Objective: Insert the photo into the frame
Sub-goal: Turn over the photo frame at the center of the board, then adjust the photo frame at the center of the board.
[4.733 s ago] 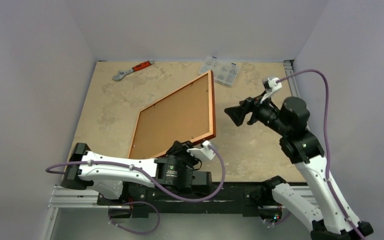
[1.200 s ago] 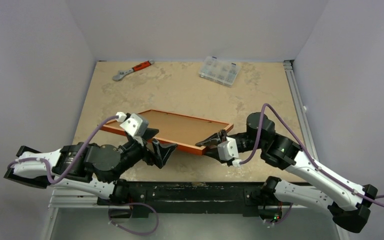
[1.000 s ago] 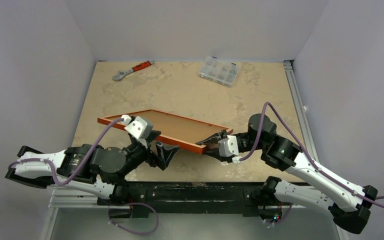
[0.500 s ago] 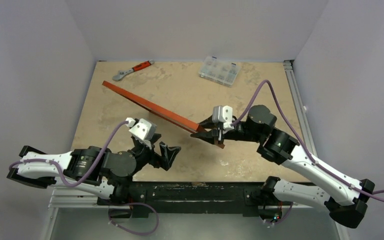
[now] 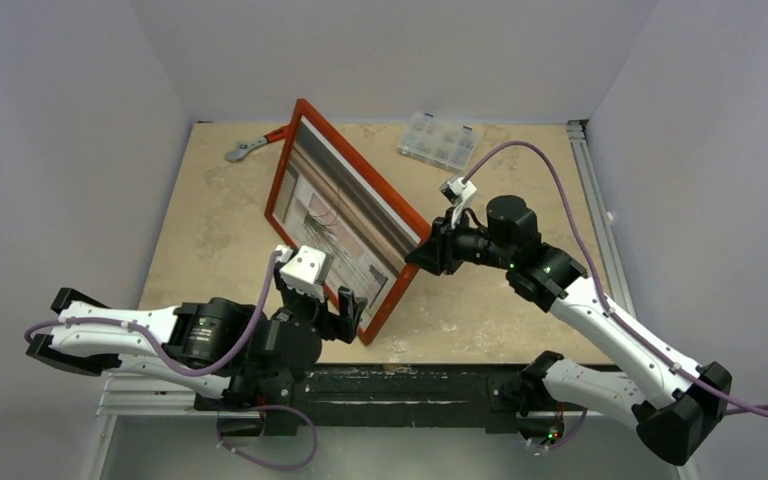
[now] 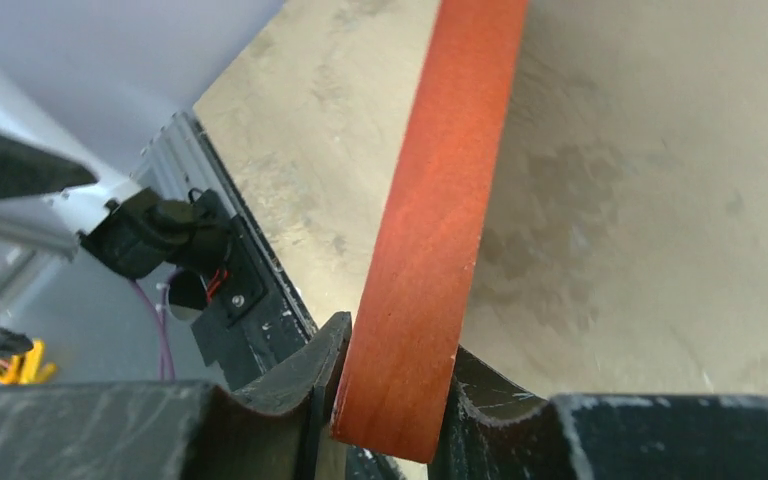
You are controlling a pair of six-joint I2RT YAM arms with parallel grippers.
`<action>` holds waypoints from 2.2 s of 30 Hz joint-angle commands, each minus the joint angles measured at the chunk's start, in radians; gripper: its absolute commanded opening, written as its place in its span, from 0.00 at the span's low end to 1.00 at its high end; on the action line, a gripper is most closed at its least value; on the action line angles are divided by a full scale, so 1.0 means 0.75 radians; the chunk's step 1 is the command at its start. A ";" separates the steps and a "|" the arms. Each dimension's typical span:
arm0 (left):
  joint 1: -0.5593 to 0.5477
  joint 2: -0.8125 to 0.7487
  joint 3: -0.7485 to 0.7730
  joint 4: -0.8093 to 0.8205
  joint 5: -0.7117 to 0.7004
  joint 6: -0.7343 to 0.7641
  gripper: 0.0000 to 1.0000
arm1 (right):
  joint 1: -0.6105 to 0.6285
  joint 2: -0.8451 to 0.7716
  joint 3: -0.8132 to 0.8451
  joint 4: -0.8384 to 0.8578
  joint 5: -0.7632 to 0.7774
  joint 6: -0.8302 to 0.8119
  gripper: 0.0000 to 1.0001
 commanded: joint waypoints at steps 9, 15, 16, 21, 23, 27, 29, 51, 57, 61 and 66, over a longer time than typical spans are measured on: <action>0.222 0.148 -0.014 -0.017 0.219 -0.249 0.82 | -0.363 -0.049 -0.236 -0.100 -0.074 0.217 0.00; 0.367 0.300 -0.045 0.141 0.476 -0.143 0.83 | -0.535 0.005 -0.323 -0.099 -0.075 0.158 0.00; 0.387 0.340 -0.047 0.155 0.511 -0.138 0.83 | -0.550 0.020 -0.337 -0.094 -0.058 0.151 0.00; 0.460 0.452 -0.078 0.269 0.674 -0.122 0.83 | -0.615 0.128 -0.415 -0.028 -0.017 0.132 0.00; 0.477 0.496 -0.092 0.316 0.713 -0.109 0.83 | -0.647 0.175 -0.448 0.015 -0.026 0.139 0.00; 0.508 0.598 -0.094 0.372 0.775 -0.088 0.83 | -0.733 0.273 -0.496 0.076 -0.039 0.167 0.00; 0.522 0.640 -0.096 0.398 0.802 -0.076 0.83 | -0.775 0.321 -0.508 0.094 -0.043 0.166 0.00; 0.690 0.831 -0.125 0.541 1.071 0.036 0.88 | -0.870 0.416 -0.507 0.131 0.076 0.140 0.96; 0.713 0.966 -0.025 0.493 1.106 0.053 0.88 | -0.870 0.328 -0.538 0.052 0.049 0.154 0.98; 0.728 1.055 0.022 0.487 1.135 0.054 0.85 | -0.870 0.293 -0.577 0.021 0.022 0.223 0.98; 0.733 1.102 0.033 0.524 1.198 0.056 0.82 | -0.865 0.319 -0.643 0.071 -0.070 0.303 0.95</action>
